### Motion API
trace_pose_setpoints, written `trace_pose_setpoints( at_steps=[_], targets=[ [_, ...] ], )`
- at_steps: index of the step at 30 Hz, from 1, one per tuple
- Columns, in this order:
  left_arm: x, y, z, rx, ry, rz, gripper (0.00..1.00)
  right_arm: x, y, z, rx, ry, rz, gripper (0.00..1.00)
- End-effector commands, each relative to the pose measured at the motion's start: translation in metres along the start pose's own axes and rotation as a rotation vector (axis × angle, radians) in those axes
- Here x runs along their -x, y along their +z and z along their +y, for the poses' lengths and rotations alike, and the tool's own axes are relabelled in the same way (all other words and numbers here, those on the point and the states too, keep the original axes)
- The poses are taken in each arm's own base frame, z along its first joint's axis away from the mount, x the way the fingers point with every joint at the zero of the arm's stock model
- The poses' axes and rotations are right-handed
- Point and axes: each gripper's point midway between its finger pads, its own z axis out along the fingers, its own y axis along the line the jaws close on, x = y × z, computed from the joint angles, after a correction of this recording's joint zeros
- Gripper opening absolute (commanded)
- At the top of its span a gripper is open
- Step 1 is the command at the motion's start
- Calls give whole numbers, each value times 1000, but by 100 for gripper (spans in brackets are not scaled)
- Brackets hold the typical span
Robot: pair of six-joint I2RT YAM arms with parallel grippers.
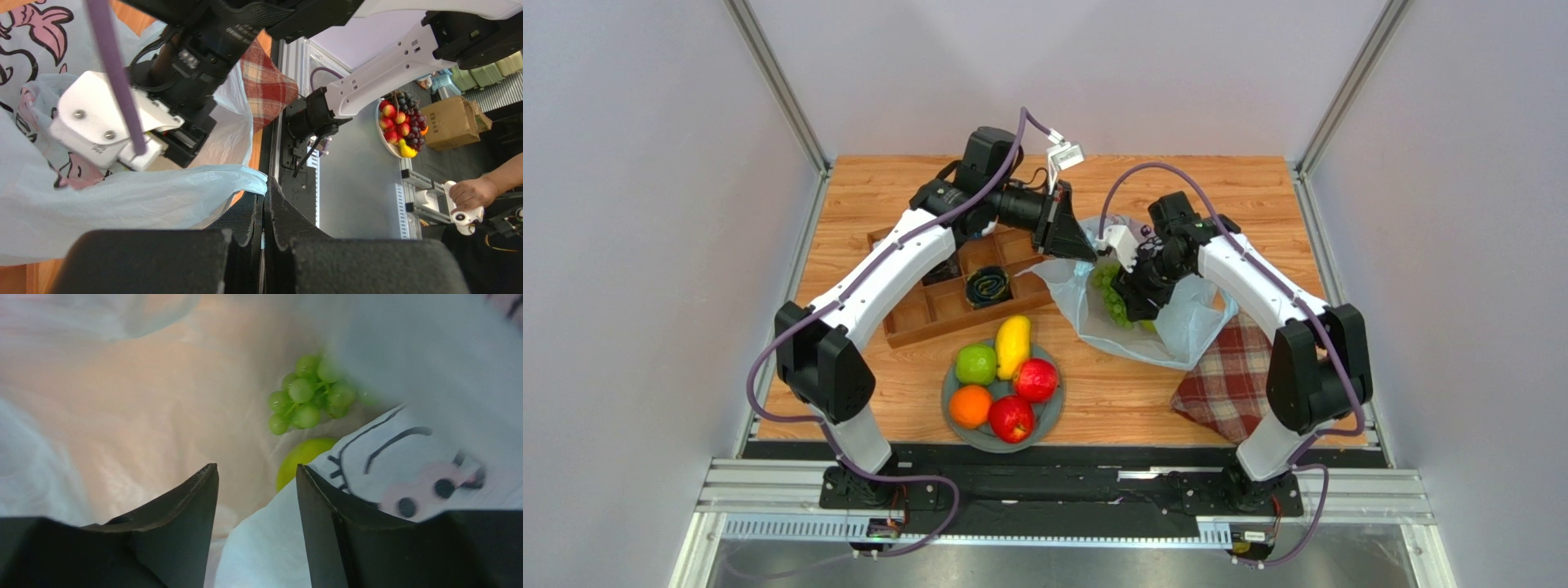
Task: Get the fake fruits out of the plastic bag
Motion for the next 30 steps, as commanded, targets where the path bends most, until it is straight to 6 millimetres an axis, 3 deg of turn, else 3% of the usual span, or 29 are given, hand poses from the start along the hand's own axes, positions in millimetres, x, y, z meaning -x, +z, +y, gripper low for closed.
trace_pose_setpoints(
  at_steps=[1,3,7,14,21,22,24,26,27,30],
  targets=[
    [11,-10,-13,-8,75,-33,0,11,11,-49,-162,-61,7,62],
    [8,-9,-12,-12,69,-29,0,11,14,-62,-208,-69,11,69],
    [7,-9,-13,-21,68,-28,0,-2,15,-79,-279,-79,94,100],
    [3,-10,-11,-25,68,-26,0,-36,14,-83,-298,-169,238,100],
    [-4,-10,-4,-17,57,-18,0,-91,28,-71,-233,-161,440,100],
    [-4,-10,-4,-18,59,-18,0,-99,30,-71,-237,-156,464,97],
    [-7,-10,-1,-15,56,-12,0,-97,32,-78,-279,-147,449,87],
    [-10,-9,3,-6,57,-7,0,-81,23,-86,-324,-117,397,79],
    [-12,-9,4,-3,55,-3,0,-74,21,-81,-299,-94,361,69],
    [-18,-7,14,37,46,4,0,-36,-2,-76,-273,-10,201,56]
  ],
)
